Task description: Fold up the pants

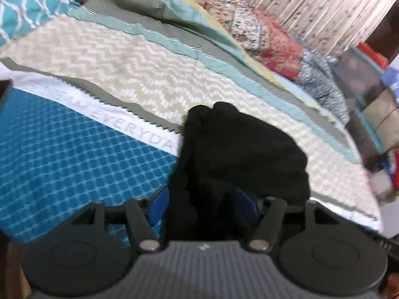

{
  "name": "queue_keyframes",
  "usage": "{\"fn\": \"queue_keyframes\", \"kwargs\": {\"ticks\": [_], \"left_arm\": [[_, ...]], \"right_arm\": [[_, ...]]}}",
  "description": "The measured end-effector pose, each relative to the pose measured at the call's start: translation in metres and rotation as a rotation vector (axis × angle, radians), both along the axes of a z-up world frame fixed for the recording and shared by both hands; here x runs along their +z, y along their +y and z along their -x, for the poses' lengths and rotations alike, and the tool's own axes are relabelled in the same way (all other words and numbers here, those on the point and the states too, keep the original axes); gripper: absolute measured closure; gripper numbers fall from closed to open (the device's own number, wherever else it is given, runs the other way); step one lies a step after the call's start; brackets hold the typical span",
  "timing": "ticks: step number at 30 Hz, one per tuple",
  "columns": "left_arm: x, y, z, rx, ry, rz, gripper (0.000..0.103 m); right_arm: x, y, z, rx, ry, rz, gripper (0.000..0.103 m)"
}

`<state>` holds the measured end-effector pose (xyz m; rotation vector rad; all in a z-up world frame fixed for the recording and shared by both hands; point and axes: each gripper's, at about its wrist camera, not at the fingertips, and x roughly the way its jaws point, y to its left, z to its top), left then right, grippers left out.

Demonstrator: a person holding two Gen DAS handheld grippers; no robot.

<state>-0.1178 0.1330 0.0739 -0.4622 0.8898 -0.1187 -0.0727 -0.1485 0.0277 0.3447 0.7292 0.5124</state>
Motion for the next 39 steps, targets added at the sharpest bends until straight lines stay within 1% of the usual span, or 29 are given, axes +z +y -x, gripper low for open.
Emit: {"fn": "queue_keyframes", "kwargs": {"ticks": [3,5,7,8,9,10,12,17,18,21,26,32,35,39], "left_arm": [[0.0,-0.01,0.006,0.01,0.024,-0.043,0.042],[-0.005,-0.018,0.006,0.003,0.043,-0.059,0.042],[-0.01,-0.023,0.005,0.006,0.065,-0.082,0.035],[-0.012,-0.023,0.005,0.013,0.072,-0.088,0.032],[-0.013,-0.023,0.005,0.022,0.077,-0.095,0.025],[-0.014,-0.022,0.005,0.029,0.078,-0.107,0.022],[-0.016,-0.021,0.004,0.028,0.08,-0.114,0.02],[-0.021,-0.022,0.003,0.036,0.091,-0.114,0.019],[-0.021,-0.022,0.002,0.036,0.093,-0.115,0.019],[-0.022,-0.021,0.002,0.034,0.097,-0.117,0.019],[-0.025,-0.021,0.0,0.03,0.103,-0.122,0.018],[-0.028,-0.019,0.0,0.033,0.107,-0.114,0.014],[-0.027,-0.017,0.001,0.034,0.105,-0.1,0.014],[-0.022,-0.009,0.006,0.027,0.083,-0.057,0.015]], "right_arm": [[-0.011,-0.005,0.0,-0.039,0.048,0.024,0.051],[-0.023,0.001,-0.004,-0.055,0.114,0.063,0.051],[-0.039,0.002,-0.011,-0.076,0.188,0.074,0.051],[-0.043,0.001,-0.012,-0.083,0.205,0.071,0.05],[-0.045,0.002,-0.012,-0.09,0.204,0.068,0.05],[-0.045,0.002,-0.012,-0.091,0.199,0.069,0.05],[-0.045,0.002,-0.011,-0.09,0.196,0.072,0.049],[-0.048,-0.003,-0.005,-0.107,0.204,0.055,0.047],[-0.048,-0.004,-0.005,-0.113,0.207,0.056,0.041],[-0.051,-0.011,-0.004,-0.13,0.226,0.024,0.04],[-0.05,-0.013,-0.001,-0.136,0.226,0.013,0.039],[-0.051,-0.014,0.002,-0.15,0.228,-0.014,0.037],[-0.05,-0.015,0.003,-0.152,0.228,-0.021,0.037],[-0.048,-0.018,0.005,-0.152,0.235,-0.048,0.036]]}}
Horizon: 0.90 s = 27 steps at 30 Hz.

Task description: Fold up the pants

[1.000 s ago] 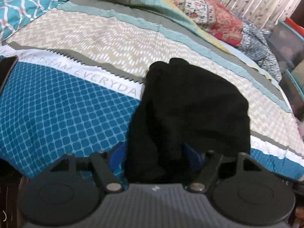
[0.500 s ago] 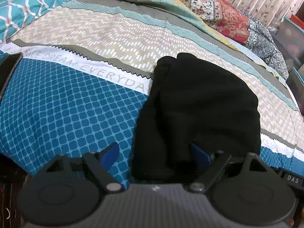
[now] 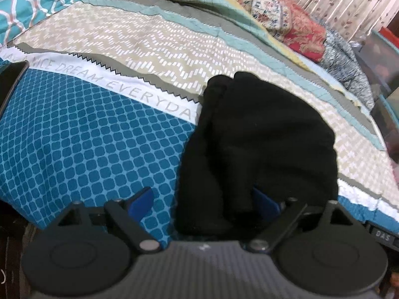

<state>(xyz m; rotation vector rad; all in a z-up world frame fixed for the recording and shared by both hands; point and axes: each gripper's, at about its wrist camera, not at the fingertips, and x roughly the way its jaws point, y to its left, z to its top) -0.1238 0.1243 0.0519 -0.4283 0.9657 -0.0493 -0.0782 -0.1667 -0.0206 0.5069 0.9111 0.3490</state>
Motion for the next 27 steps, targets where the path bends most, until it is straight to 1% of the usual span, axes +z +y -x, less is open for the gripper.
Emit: {"fn": "queue_keyframes", "kwargs": {"ticks": [3,5,7,9,12,15,16,18,19,21,24,26,27], "left_arm": [[0.01,0.013,0.007,-0.001,-0.059,0.013,0.014],[0.017,0.023,0.011,0.015,-0.094,0.013,0.013],[0.022,0.034,0.013,0.029,-0.115,0.032,0.009],[0.023,0.042,0.012,0.041,-0.117,0.059,0.006],[0.022,0.047,0.004,0.052,-0.102,0.073,0.006],[0.019,0.042,-0.003,0.047,-0.094,0.08,0.006],[0.018,0.039,-0.004,0.044,-0.09,0.086,0.006],[0.013,0.034,-0.006,0.04,-0.074,0.092,0.006],[0.01,0.033,-0.007,0.044,-0.062,0.092,0.006],[0.003,0.033,-0.007,0.07,-0.033,0.079,0.006],[-0.007,0.041,-0.003,0.145,0.009,0.081,0.006],[-0.014,0.047,0.001,0.185,0.037,0.087,0.006],[-0.016,0.047,0.003,0.196,0.045,0.074,0.006]], "right_arm": [[0.002,-0.007,0.001,-0.008,0.009,-0.031,0.033],[0.005,-0.013,0.003,-0.03,0.003,-0.036,0.03],[0.007,-0.018,0.007,-0.062,-0.01,-0.032,0.028],[0.007,-0.021,0.008,-0.077,-0.013,-0.04,0.027],[0.002,-0.023,0.006,-0.087,0.001,-0.057,0.027],[-0.003,-0.026,0.004,-0.097,0.016,-0.081,0.026],[-0.005,-0.029,0.004,-0.104,0.02,-0.103,0.025],[-0.009,-0.036,0.003,-0.116,0.026,-0.16,0.02],[-0.011,-0.039,0.003,-0.127,0.03,-0.197,0.019],[-0.014,-0.046,0.003,-0.149,0.041,-0.255,0.018],[-0.02,-0.057,0.004,-0.18,0.061,-0.34,0.018],[-0.021,-0.061,0.003,-0.19,0.072,-0.373,0.018],[-0.021,-0.062,0.003,-0.188,0.074,-0.377,0.018]]}}
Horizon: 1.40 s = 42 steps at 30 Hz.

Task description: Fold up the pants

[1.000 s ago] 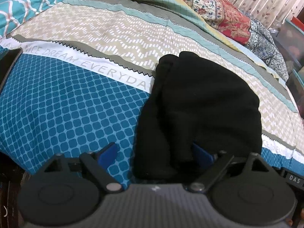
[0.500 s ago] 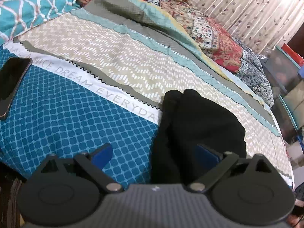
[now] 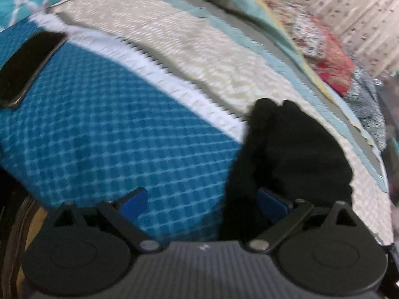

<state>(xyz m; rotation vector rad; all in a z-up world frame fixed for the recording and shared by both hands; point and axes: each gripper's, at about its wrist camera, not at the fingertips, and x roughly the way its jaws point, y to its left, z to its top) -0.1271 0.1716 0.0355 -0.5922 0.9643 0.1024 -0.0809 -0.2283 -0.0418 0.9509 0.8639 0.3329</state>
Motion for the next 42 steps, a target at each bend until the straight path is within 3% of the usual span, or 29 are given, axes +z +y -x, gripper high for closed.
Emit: {"fn": "queue_keyframes", "kwargs": {"ticks": [5,16,21,25,27,29,32,35,39,42], "left_arm": [[-0.008,0.001,0.007,0.002,-0.004,-0.028,0.0],[-0.021,-0.004,0.014,0.027,-0.04,-0.065,0.0],[-0.022,-0.003,0.017,0.021,-0.052,-0.06,0.0],[-0.017,0.002,0.017,0.017,-0.035,-0.022,0.0],[-0.011,0.011,0.017,0.009,-0.039,0.041,0.002],[-0.002,0.018,0.016,-0.023,-0.084,0.104,0.004],[0.014,0.018,0.002,-0.1,-0.152,0.087,0.001],[0.018,0.012,-0.024,-0.206,-0.189,0.113,0.0],[-0.001,0.001,-0.07,-0.27,-0.145,0.12,0.0],[-0.023,-0.011,-0.089,-0.325,-0.094,0.193,0.0]], "right_arm": [[0.003,0.0,0.001,0.015,-0.02,0.019,0.016],[0.001,0.006,0.003,0.041,-0.059,0.042,0.012],[0.001,0.011,0.003,0.072,-0.091,0.038,0.003],[0.004,0.014,0.002,0.094,-0.099,0.058,0.002],[0.007,0.016,0.001,0.106,-0.092,0.07,0.002],[0.011,0.016,0.0,0.096,-0.084,0.076,0.004],[0.018,0.01,-0.004,0.077,-0.135,0.084,0.015],[0.024,0.006,-0.02,0.104,-0.189,0.1,0.017],[0.026,0.01,-0.051,0.167,-0.213,0.138,0.016],[0.015,0.02,-0.075,0.231,-0.171,0.11,0.016]]}}
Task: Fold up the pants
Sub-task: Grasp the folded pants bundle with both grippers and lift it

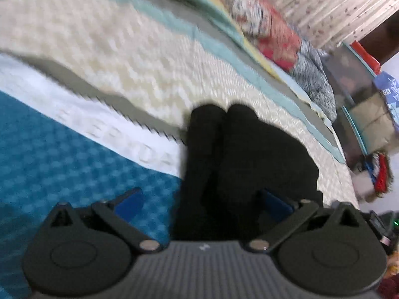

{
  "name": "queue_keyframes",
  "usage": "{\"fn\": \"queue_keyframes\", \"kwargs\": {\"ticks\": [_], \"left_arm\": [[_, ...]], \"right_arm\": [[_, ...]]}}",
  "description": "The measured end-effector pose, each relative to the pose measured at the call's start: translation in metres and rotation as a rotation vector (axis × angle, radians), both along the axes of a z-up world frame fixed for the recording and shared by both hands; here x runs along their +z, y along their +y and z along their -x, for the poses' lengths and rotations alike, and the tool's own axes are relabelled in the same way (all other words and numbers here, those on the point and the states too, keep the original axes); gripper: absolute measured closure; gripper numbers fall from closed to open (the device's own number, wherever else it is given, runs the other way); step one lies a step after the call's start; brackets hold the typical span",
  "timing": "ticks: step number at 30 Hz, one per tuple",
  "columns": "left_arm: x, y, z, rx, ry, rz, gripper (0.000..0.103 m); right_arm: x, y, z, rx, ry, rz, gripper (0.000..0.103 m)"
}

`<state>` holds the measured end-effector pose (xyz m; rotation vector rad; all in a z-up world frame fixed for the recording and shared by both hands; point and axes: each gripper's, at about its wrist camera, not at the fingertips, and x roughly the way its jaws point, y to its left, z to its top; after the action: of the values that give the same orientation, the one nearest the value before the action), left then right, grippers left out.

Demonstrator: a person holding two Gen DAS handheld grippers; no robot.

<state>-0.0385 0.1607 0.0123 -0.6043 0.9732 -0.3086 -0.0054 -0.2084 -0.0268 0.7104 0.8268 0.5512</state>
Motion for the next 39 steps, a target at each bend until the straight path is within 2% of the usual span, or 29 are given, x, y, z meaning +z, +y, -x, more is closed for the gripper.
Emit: {"fn": "queue_keyframes", "kwargs": {"ticks": [2,3,4,5,6,7,9,10,12,15,17,20,23,25,29,30,31,32,34,35,37,39], "left_arm": [[-0.004,-0.016,-0.002,-0.068,-0.029,0.026,0.001],[-0.006,-0.026,-0.004,-0.122,-0.023,0.062,0.015],[-0.008,-0.035,-0.005,-0.134,-0.004,0.068,0.022],[-0.005,-0.043,-0.005,-0.124,-0.006,0.028,0.027],[0.001,-0.047,-0.007,-0.124,-0.012,0.006,0.041],[0.008,-0.047,-0.01,-0.116,-0.009,0.015,0.049],[0.029,-0.04,-0.023,-0.096,-0.02,0.064,0.056],[0.04,-0.04,-0.031,-0.099,-0.05,0.067,0.058],[0.066,-0.048,-0.055,-0.127,-0.135,0.027,0.058],[0.106,-0.076,-0.101,-0.173,-0.297,-0.119,0.058],[0.123,-0.095,-0.135,-0.185,-0.377,-0.17,0.058],[0.129,-0.114,-0.184,-0.191,-0.441,-0.211,0.057],[0.109,-0.13,-0.234,-0.18,-0.445,-0.257,0.057],[0.082,-0.14,-0.259,-0.166,-0.418,-0.295,0.057],[0.024,-0.146,-0.289,-0.132,-0.298,-0.329,0.057],[0.016,-0.145,-0.289,-0.116,-0.307,-0.34,0.053],[0.012,-0.143,-0.288,-0.103,-0.334,-0.341,0.048],[0.01,-0.142,-0.286,-0.095,-0.343,-0.335,0.047],[0.01,-0.143,-0.284,-0.077,-0.318,-0.348,0.037],[0.013,-0.146,-0.283,-0.07,-0.305,-0.377,0.031],[0.021,-0.15,-0.278,-0.063,-0.287,-0.411,0.03],[0.034,-0.155,-0.276,-0.049,-0.269,-0.45,0.026]], "right_arm": [[-0.011,0.02,-0.011,0.056,0.037,0.015,0.018],[-0.014,0.032,-0.013,0.089,0.031,0.019,0.033],[-0.015,0.045,-0.015,0.134,0.041,0.019,0.045],[-0.016,0.056,-0.017,0.146,0.052,0.043,0.051],[-0.012,0.062,-0.018,0.151,0.042,0.063,0.058],[-0.005,0.064,-0.02,0.163,0.026,0.064,0.061],[0.017,0.058,-0.023,0.183,-0.05,0.026,0.072],[0.033,0.053,-0.028,0.185,-0.111,0.006,0.073],[0.061,0.05,-0.04,0.171,-0.212,0.023,0.073],[0.097,0.049,-0.071,0.134,-0.356,0.069,0.073],[0.113,0.048,-0.099,0.093,-0.438,0.114,0.073],[0.121,0.043,-0.145,0.013,-0.517,0.176,0.073],[0.104,0.039,-0.183,-0.052,-0.536,0.263,0.073],[0.084,0.045,-0.205,-0.068,-0.519,0.319,0.073],[0.036,0.044,-0.245,-0.074,-0.384,0.35,0.073],[0.029,0.043,-0.248,-0.079,-0.363,0.355,0.072],[0.024,0.044,-0.253,-0.095,-0.347,0.353,0.072],[0.021,0.042,-0.253,-0.105,-0.331,0.337,0.07],[0.018,0.037,-0.261,-0.127,-0.258,0.285,0.063],[0.016,0.037,-0.263,-0.143,-0.216,0.283,0.055],[0.017,0.032,-0.258,-0.173,-0.159,0.264,0.051],[0.023,0.026,-0.245,-0.2,-0.141,0.258,0.047]]}}
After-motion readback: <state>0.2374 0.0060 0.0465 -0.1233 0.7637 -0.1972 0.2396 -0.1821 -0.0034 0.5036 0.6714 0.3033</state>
